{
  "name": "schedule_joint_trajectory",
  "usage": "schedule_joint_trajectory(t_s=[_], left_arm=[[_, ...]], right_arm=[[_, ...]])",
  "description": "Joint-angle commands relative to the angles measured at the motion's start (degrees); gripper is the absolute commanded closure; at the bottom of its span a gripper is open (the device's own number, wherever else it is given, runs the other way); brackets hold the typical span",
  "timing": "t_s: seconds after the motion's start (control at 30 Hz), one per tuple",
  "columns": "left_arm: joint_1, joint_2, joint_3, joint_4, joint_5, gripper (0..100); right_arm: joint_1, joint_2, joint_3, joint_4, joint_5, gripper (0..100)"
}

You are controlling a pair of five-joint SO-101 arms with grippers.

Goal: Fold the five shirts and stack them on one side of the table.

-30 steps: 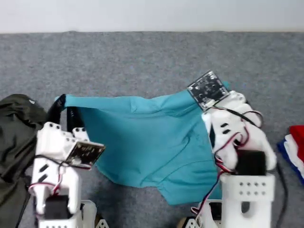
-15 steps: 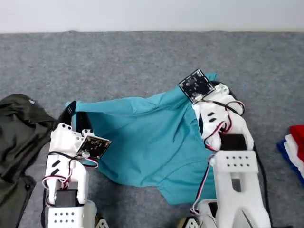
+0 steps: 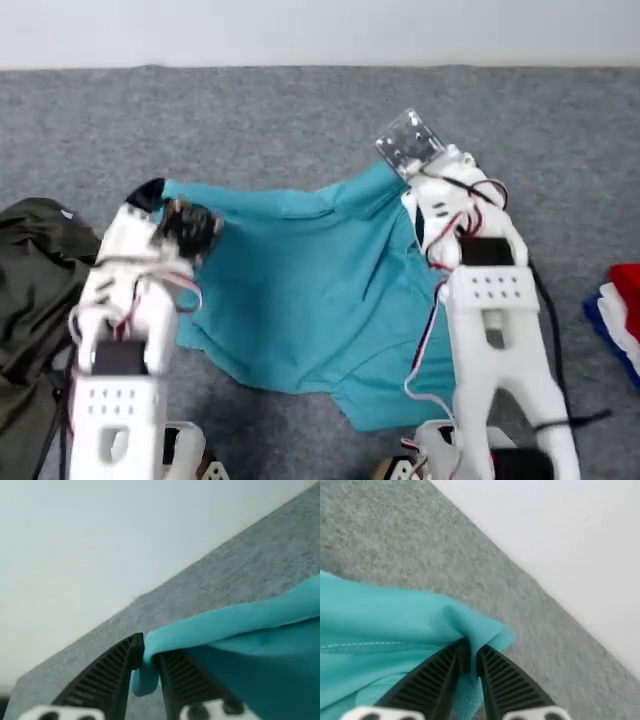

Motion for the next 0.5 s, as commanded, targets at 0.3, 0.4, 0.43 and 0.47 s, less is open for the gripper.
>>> schedule_joint_trajectory(t_s=[0.3, 0.4, 0.43, 0.47], left_arm=[[0.35, 49.85, -43.12, 11.78, 0.7, 100], [0.26, 59.43, -54.46, 16.35, 0.7, 100], [0.26, 62.24, -58.15, 18.2, 0.7, 100], [0.44, 65.05, -61.85, 20.04, 0.7, 100]], right_arm=[[5.67, 21.05, -23.3, 1.27, 0.0, 98.9], [6.55, 25.89, -28.75, 1.27, 0.0, 98.9], [6.73, 27.47, -30.51, 1.27, 0.0, 98.9], [6.81, 29.05, -32.26, 1.27, 0.0, 98.9]])
